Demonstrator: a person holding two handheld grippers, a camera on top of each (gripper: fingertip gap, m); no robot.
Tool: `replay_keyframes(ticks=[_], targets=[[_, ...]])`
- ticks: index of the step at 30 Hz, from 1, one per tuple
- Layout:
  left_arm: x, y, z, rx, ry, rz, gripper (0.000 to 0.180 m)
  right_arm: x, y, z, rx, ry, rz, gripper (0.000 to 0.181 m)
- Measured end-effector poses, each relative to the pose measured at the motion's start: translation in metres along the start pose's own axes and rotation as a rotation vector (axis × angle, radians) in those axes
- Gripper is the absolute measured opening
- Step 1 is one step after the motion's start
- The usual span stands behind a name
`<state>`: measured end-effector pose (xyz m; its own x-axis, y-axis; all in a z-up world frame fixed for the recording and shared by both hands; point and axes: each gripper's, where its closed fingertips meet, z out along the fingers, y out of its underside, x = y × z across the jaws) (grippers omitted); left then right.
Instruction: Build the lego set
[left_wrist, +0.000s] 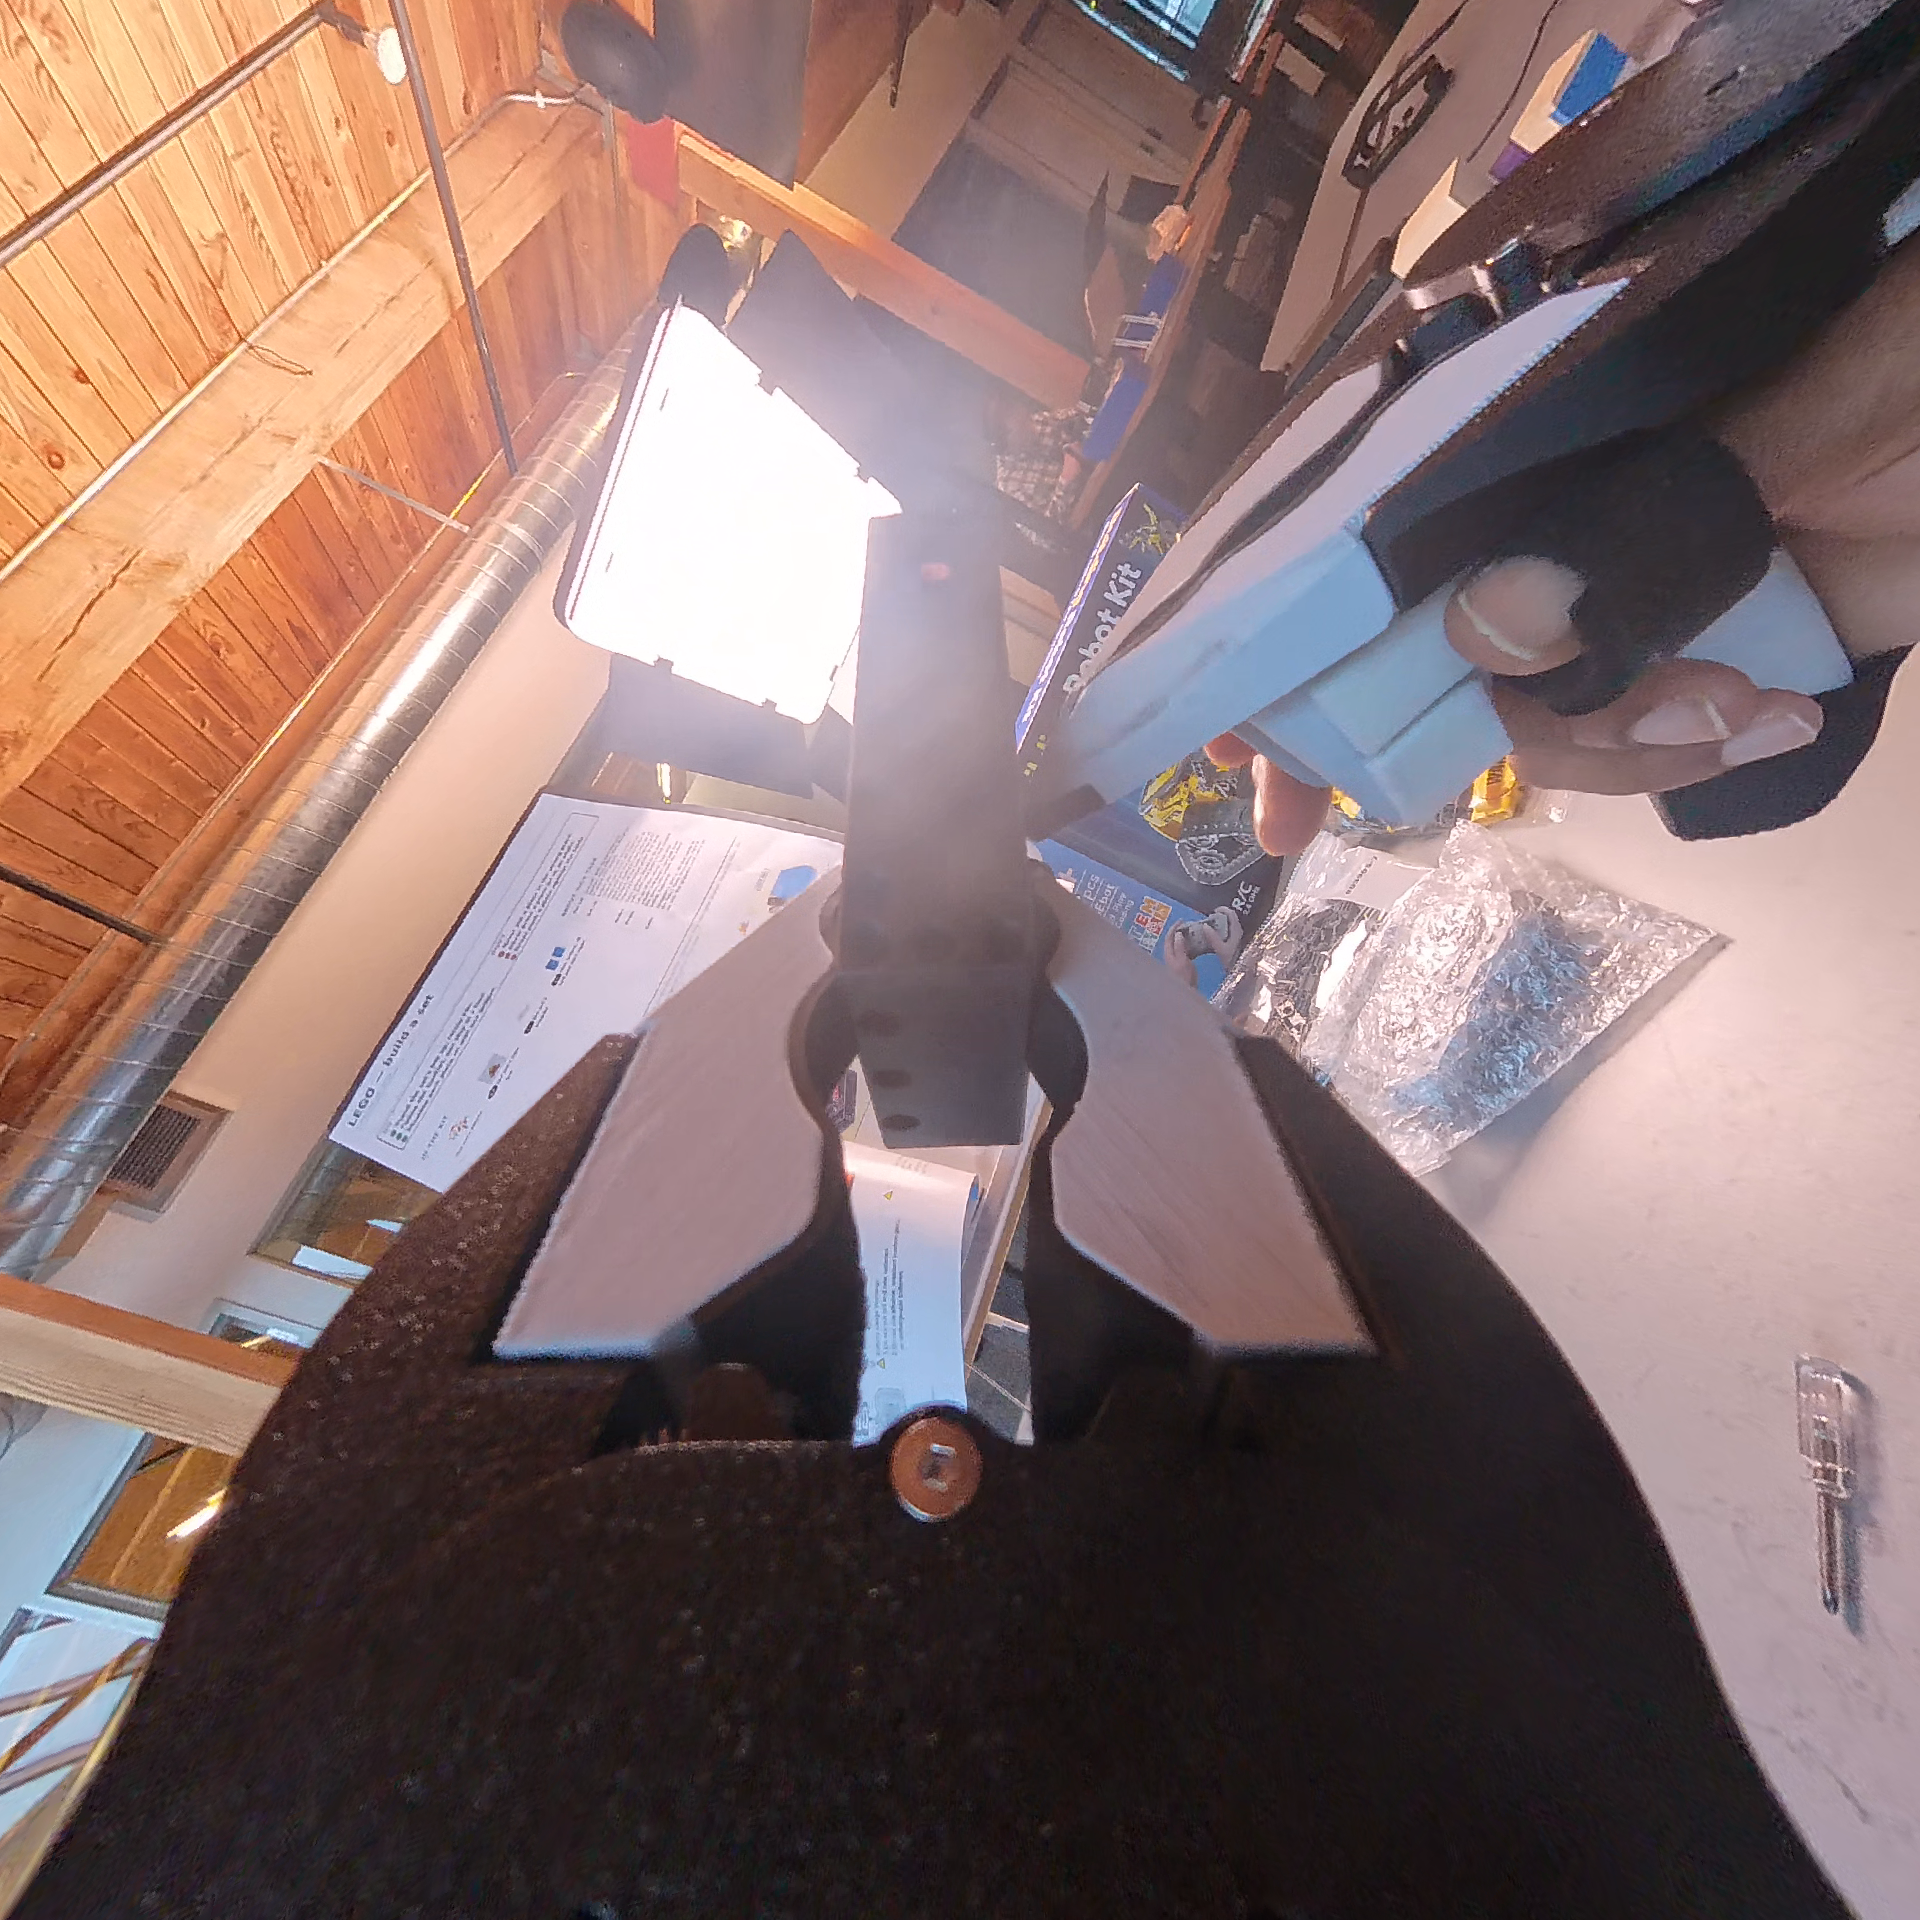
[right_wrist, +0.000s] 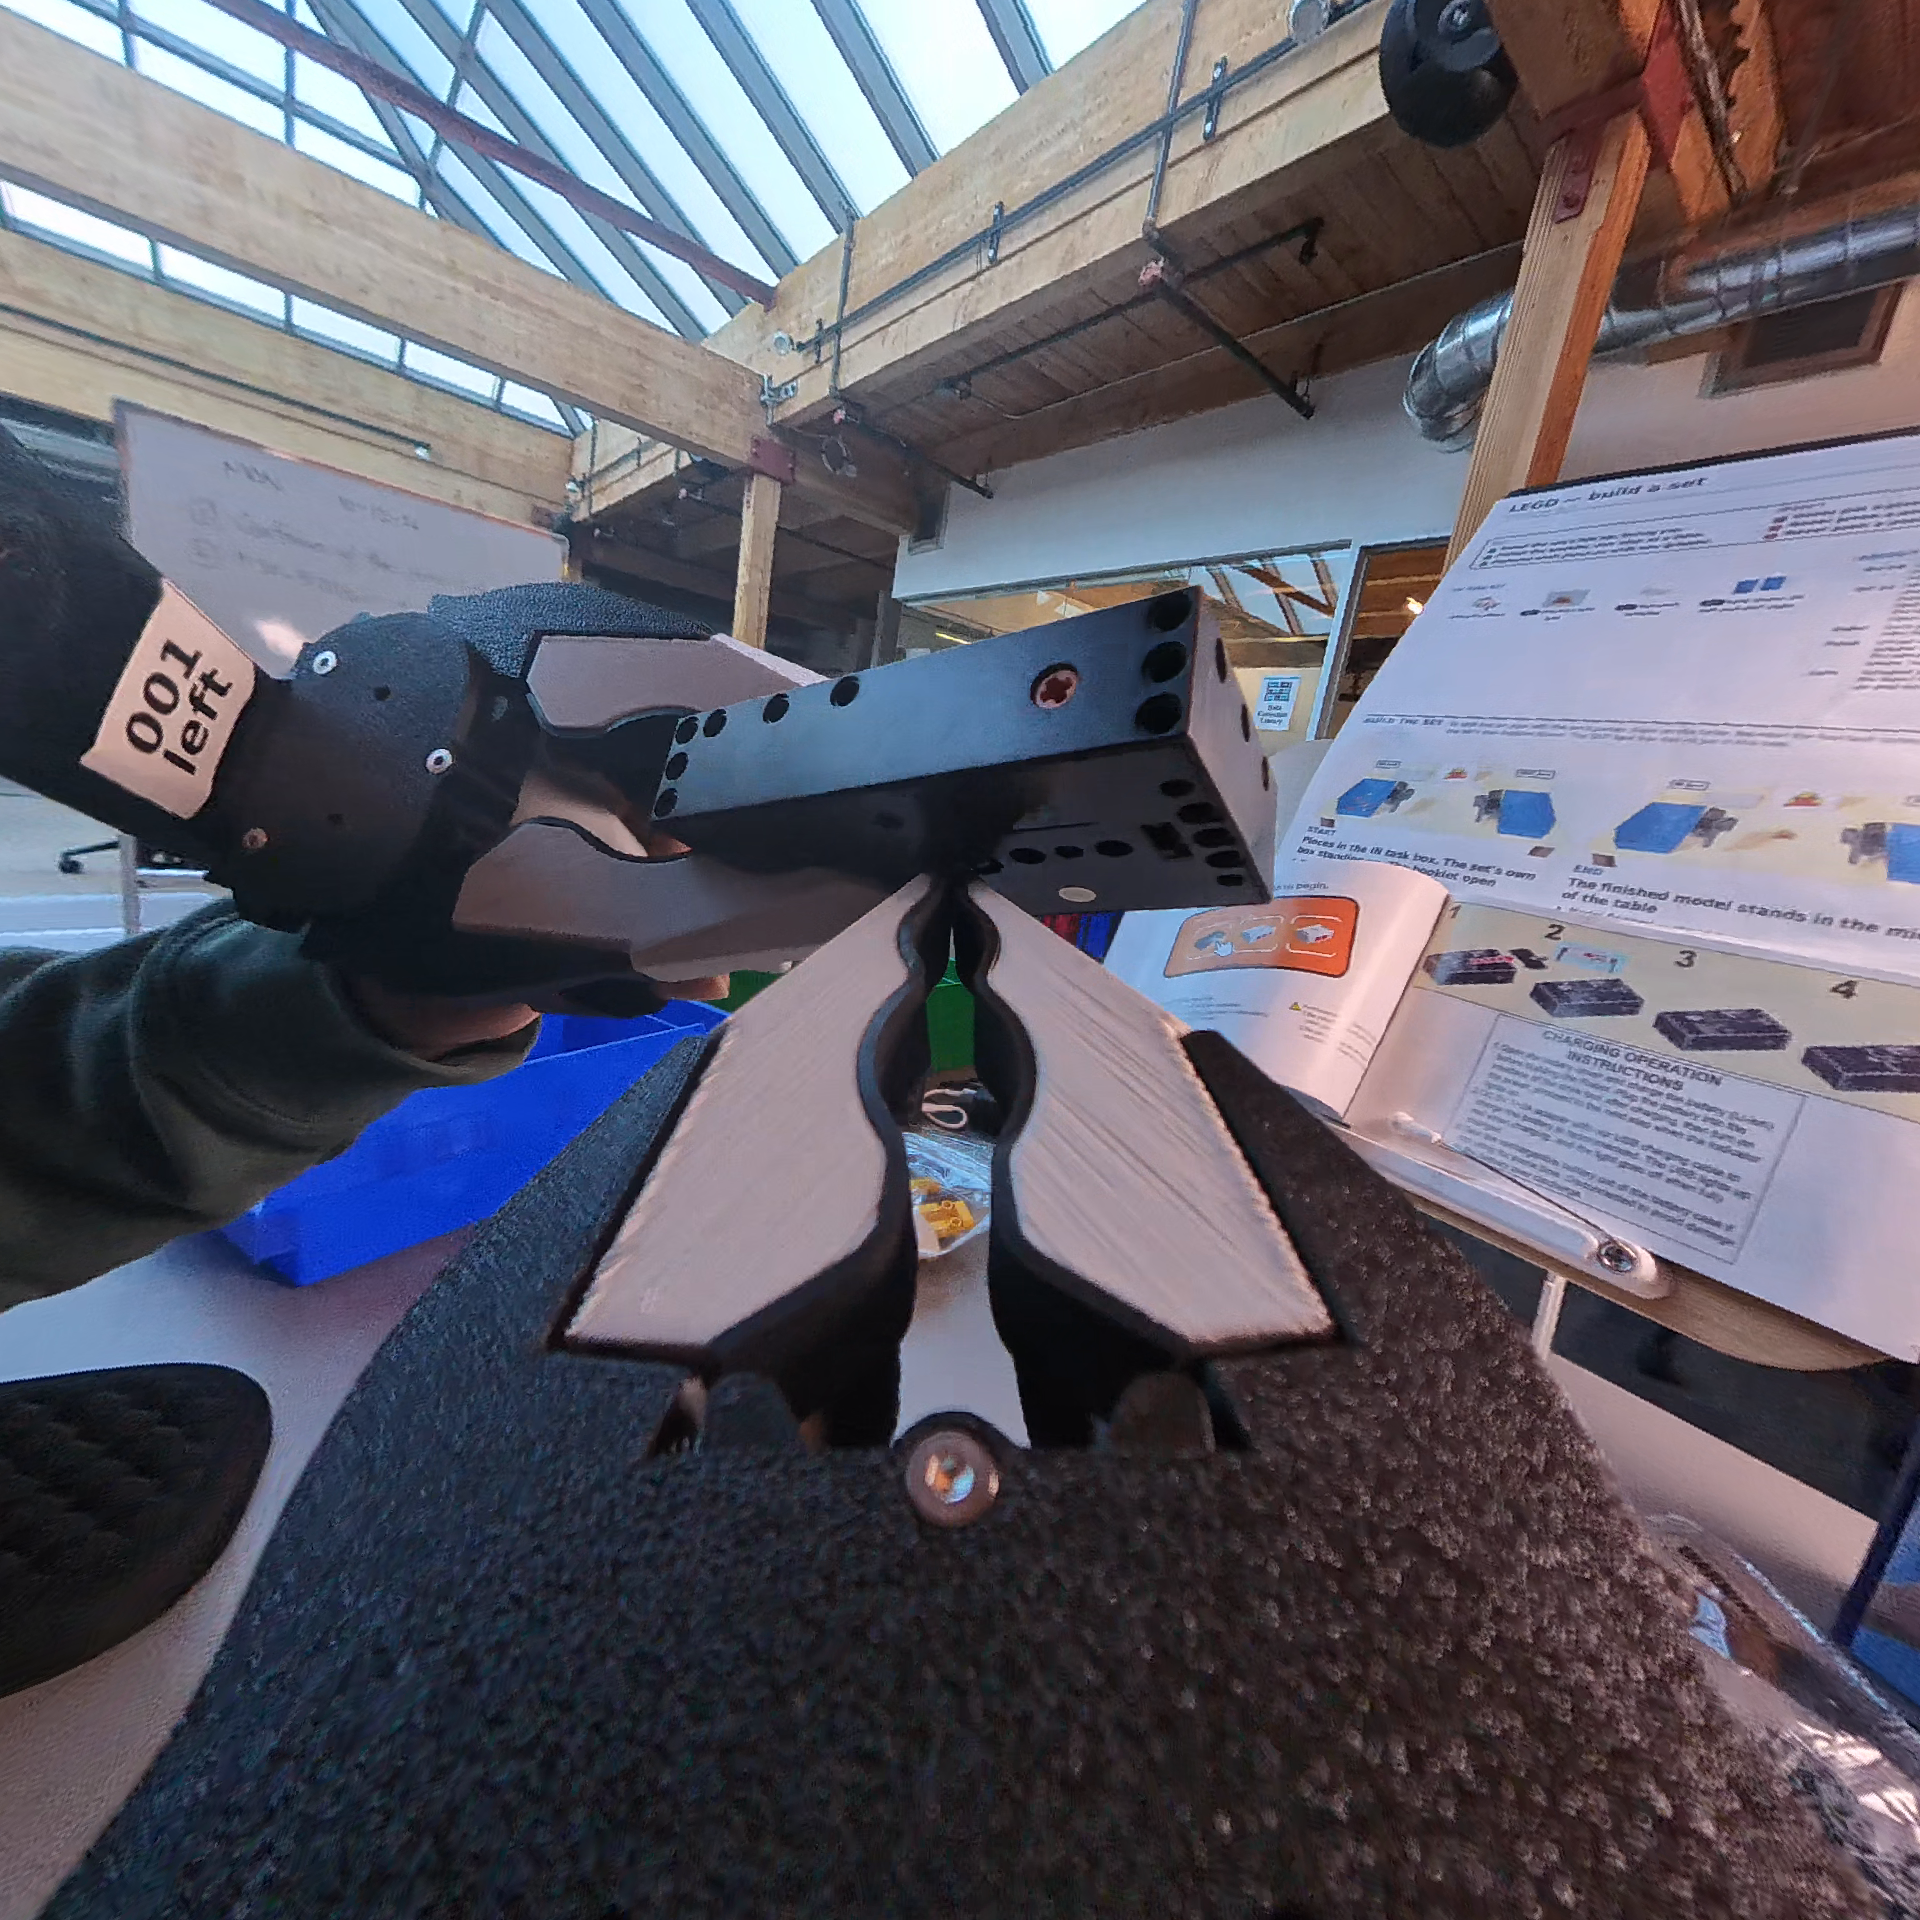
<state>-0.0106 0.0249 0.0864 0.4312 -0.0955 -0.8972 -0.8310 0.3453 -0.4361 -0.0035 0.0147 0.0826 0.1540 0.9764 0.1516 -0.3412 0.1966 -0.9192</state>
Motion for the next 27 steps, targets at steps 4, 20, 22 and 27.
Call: replay_keyframes(ticks=[4,20,22,27], targets=[[-0.0045,0.0037,-0.0003,-0.003,-0.006,-0.055,0.025,0.003,0.0001,-0.0008,-0.003,0.016,-0.01,0.0],[-0.0017,0.0001,0.0041,-0.001,0.005,-0.067,0.026,0.0066,-0.0061,-0.0003,0.01,0.049,-0.025,0.001],[-0.0014,-0.0002,0.0047,-0.004,0.005,-0.07,0.026,0.007,-0.0063,-0.0005,0.01,0.054,-0.027,0.001],[-0.0001,-0.0001,0.0068,-0.014,0.007,-0.084,0.025,0.0085,-0.0055,-0.0015,0.007,0.074,-0.074,0.0]])
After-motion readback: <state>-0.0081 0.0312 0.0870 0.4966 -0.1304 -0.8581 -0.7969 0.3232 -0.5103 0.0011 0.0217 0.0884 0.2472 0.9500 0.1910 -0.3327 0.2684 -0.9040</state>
